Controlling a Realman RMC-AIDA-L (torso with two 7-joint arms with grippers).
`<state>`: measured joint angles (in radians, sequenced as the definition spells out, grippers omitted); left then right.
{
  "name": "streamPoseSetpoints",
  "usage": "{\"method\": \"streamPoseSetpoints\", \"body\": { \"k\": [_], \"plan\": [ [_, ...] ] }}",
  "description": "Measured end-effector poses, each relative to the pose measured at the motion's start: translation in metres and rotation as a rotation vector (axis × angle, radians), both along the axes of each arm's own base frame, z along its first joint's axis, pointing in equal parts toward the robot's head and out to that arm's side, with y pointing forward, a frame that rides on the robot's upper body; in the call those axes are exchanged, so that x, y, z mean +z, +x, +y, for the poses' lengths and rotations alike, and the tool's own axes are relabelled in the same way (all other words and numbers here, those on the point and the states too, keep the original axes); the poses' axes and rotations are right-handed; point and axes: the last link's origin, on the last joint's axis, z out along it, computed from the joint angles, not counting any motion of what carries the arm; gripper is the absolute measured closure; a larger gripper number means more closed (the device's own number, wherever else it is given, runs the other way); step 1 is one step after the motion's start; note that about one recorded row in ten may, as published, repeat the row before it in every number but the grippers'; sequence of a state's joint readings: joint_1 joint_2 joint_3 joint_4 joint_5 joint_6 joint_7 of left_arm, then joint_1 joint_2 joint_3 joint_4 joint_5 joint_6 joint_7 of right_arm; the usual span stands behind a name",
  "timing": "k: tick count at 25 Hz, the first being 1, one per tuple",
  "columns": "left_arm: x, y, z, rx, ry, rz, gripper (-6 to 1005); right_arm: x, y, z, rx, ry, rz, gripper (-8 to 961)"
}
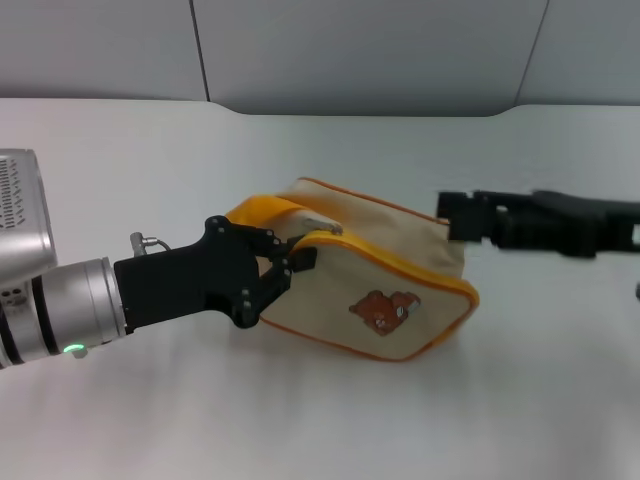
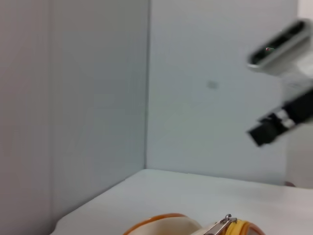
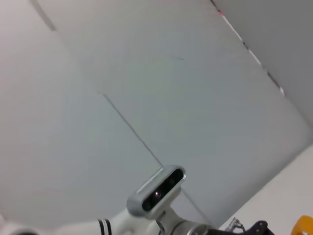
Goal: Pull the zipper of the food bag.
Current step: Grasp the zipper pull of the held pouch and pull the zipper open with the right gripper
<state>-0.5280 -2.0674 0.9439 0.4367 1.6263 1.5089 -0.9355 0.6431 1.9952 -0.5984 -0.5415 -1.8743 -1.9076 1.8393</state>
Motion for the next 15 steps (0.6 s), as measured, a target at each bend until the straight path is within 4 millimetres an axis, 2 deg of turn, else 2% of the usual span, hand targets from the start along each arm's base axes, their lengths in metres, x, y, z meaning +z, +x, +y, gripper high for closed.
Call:
{"method": "streamPoseSetpoints", "body": {
  "k": [1,5,9,15],
  "plan": [
    [0.000,0.000,0.000,0.000,0.000,0.000,937,0.000,0.000,0.000,0.000,0.000,0.000,263],
    [0.003,0.002,0.001,-0.035,0.008,0.014,937,0.003,-0.026,0.021,-0.071,-0.141,-0.027,269],
    [0.008,0.005,0.002,-0.068,0.017,0.022,936,0.002,-0.039,0.031,-0.095,-0.188,-0.075,274],
    [0.021,0.012,0.006,-0.145,0.019,0.058,936,-0.010,-0.059,0.044,-0.125,-0.249,-0.182,282]
  ]
}}
